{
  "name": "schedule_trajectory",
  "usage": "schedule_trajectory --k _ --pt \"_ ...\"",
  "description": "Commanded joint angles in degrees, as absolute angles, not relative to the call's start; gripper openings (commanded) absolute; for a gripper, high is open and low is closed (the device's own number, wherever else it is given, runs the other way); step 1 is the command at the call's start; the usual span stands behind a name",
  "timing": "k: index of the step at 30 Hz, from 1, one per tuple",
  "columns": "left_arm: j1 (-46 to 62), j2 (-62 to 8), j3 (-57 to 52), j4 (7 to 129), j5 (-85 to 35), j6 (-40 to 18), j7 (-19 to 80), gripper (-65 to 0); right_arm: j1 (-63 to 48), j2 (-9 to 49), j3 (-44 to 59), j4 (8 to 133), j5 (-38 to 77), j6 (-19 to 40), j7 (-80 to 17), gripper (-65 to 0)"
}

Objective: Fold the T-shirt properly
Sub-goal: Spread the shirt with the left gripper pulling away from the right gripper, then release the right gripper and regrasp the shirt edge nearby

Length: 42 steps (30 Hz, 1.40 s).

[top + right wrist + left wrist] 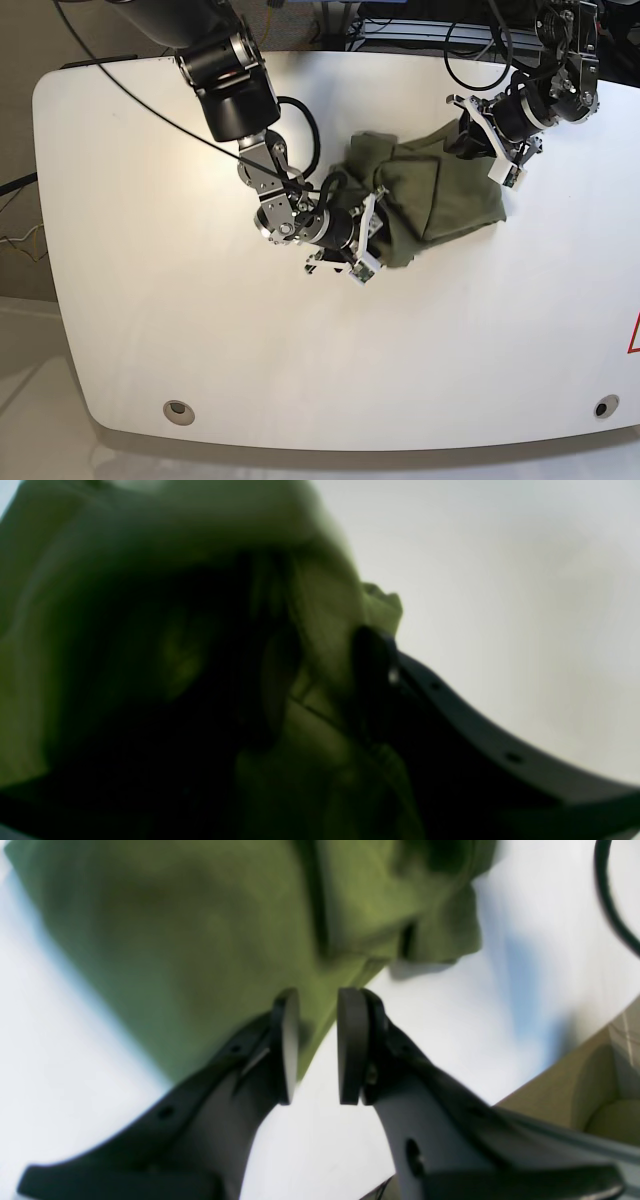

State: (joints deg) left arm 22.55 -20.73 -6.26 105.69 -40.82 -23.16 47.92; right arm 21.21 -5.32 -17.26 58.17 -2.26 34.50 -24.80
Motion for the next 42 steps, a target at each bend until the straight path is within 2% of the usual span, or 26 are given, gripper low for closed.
schedule_trajectory --k 1,10,19,22,29,31,42 --pt "22.1 -21.2 -6.5 106.8 -42.1 -23.8 46.5 -53.3 23.1 -5.9 -17.3 60.4 -3.0 34.5 -25.5 -40.7" --pt "21.1 -21.4 -7.7 107.0 -42.1 -23.8 47.0 -53.3 23.0 -5.2 -17.3 64.8 -2.9 34.2 -28.4 -40.7" --pt "15.9 -21.2 -11.6 107.0 -42.1 -23.8 54.6 -53.3 23.3 -5.2 -16.0 68.2 -3.4 34.1 -33.5 -39.7" --pt "14.3 -21.2 -11.8 107.0 -42.1 -23.8 56.4 -53.3 24.0 -5.2 -14.1 68.4 -3.4 34.1 -34.9 -34.0" --pt "11.9 -21.3 -12.2 106.9 -41.6 -23.8 57.9 -53.3 25.7 -5.1 -12.4 69.1 -3.4 34.4 -40.3 -9.7" --pt "11.6 -21.3 -12.2 106.9 -41.6 -23.8 57.9 -53.3 25.7 -5.1 -12.4 69.9 -3.5 34.4 -41.5 -6.3" --pt "11.6 -21.5 -15.4 106.9 -41.5 -23.8 57.9 -53.3 25.1 -2.7 -12.2 75.7 -3.5 34.1 -48.9 -8.3"
